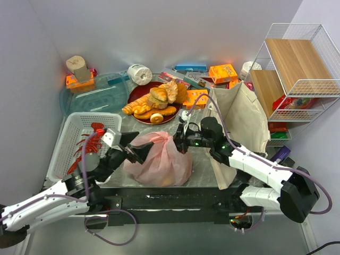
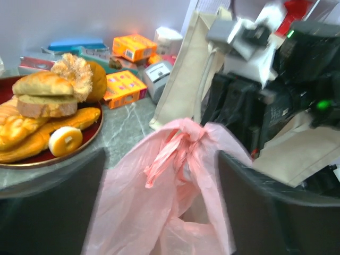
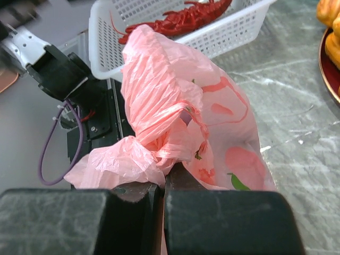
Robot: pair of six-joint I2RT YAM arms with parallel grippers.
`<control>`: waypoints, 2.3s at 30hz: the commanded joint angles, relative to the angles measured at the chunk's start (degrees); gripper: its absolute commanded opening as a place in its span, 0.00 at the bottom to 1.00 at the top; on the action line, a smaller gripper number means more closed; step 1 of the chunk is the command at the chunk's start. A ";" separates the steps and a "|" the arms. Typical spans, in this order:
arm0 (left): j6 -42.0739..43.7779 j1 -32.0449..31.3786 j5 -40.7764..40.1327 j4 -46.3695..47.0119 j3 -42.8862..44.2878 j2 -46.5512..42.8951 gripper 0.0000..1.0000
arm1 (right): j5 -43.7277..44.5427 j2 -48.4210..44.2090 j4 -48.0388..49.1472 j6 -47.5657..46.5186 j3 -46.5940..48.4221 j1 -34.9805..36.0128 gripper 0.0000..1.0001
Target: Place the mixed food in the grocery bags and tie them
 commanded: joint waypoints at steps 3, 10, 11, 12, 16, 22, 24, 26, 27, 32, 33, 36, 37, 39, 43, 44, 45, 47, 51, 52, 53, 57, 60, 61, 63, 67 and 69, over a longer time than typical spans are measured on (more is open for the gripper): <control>-7.86 0.22 0.91 -8.34 3.59 -3.66 0.73 | -0.68 -0.43 1.55 -0.05 -0.80 -0.52 0.00; -15.24 0.31 8.04 -11.59 3.85 0.46 0.66 | -1.83 -0.25 2.52 1.00 -0.98 -0.52 0.00; -15.43 0.48 7.69 -12.81 4.11 0.99 0.64 | -2.00 -0.26 2.61 0.92 -1.07 -0.52 0.00; -15.51 0.83 7.60 -13.17 4.38 1.43 0.64 | -2.09 -0.26 2.78 1.00 -1.07 -0.52 0.00; -15.87 3.81 10.13 -13.26 4.91 3.89 0.60 | -2.53 -0.43 3.31 1.44 -1.33 -0.52 0.00; -17.45 11.90 18.05 -9.05 3.68 6.71 0.51 | -3.24 -0.52 3.40 1.79 -1.60 -0.52 0.00; -17.36 13.92 19.37 -7.21 3.41 6.97 0.51 | -3.32 -0.61 3.31 1.62 -1.60 -0.52 0.00; -17.45 14.63 22.70 -4.04 3.06 7.76 0.50 | -3.41 -0.52 2.96 1.36 -1.42 -0.52 0.00; -17.54 14.89 23.41 -2.81 3.06 8.11 0.50 | -3.41 -0.34 2.87 1.27 -1.42 -0.60 0.00; -17.71 14.81 29.29 2.46 3.24 12.33 0.48 | -3.41 0.10 2.43 1.00 -1.16 -0.52 0.00; -17.71 14.90 29.91 2.91 3.15 12.86 0.46 | -3.32 0.18 2.26 0.83 -1.07 -0.52 0.00; -17.71 14.90 31.24 4.05 2.53 14.44 0.33 | -2.89 0.01 1.73 0.57 -0.90 -0.52 0.00; -17.36 14.81 30.98 3.97 2.36 14.62 0.26 | -1.75 -0.25 1.21 0.48 -0.89 -0.60 0.00; -17.27 14.90 27.56 2.22 2.18 14.10 0.08 | 0.35 -1.04 -2.98 -0.48 -0.19 -0.52 0.00; -16.84 16.73 20.61 -2.18 0.95 8.92 0.01 | 9.58 -4.73 -13.96 -4.70 1.65 -0.52 0.00; -16.92 18.92 20.69 -2.88 0.69 8.38 0.01 | 13.69 -5.61 -16.96 -6.80 2.53 -0.52 0.00; -16.75 20.07 22.17 -4.45 0.51 7.68 0.01 | 15.64 -7.62 -18.99 -7.69 2.80 -0.60 0.00; -16.48 23.14 24.46 -5.52 0.42 7.68 0.01 | 21.08 -9.47 -24.27 -10.05 3.85 -0.60 0.00; -16.04 25.09 27.89 -5.97 -0.19 8.55 0.01 | 27.94 -13.52 -28.59 -11.91 4.38 -0.60 0.00; -15.87 25.18 28.25 -5.79 -0.28 8.73 0.01 | 29.10 -13.87 -28.59 -12.00 4.21 -0.60 0.00; -15.87 25.35 28.34 -5.96 -0.28 8.73 0.01 | 30.33 -14.14 -29.20 -12.09 3.86 -0.69 0.00; -15.34 25.62 27.72 -7.10 0.59 8.73 0.01 | 35.16 -14.23 -30.52 -12.44 3.59 -0.60 0.00; -15.25 25.88 26.76 -8.34 0.95 7.68 0.01 | 40.43 -13.79 -31.84 -12.35 3.85 -0.60 0.00; -15.34 25.88 26.41 -8.34 0.86 7.33 0.01 | 42.88 -13.88 -31.93 -12.27 3.94 -0.60 0.00; -16.04 26.14 25.44 -9.82 0.17 6.54 0.01 | 45.97 -13.88 -32.11 -11.22 3.94 -0.69 0.00; -16.75 26.50 23.25 -11.23 -0.46 5.74 0.01 | 53.26 -14.32 -31.67 -9.28 3.68 -0.69 0.00; -17.18 26.85 20.36 -13.16 -0.11 5.22 0.01 | 57.74 -14.58 -31.84 -7.71 3.68 -0.69 0.00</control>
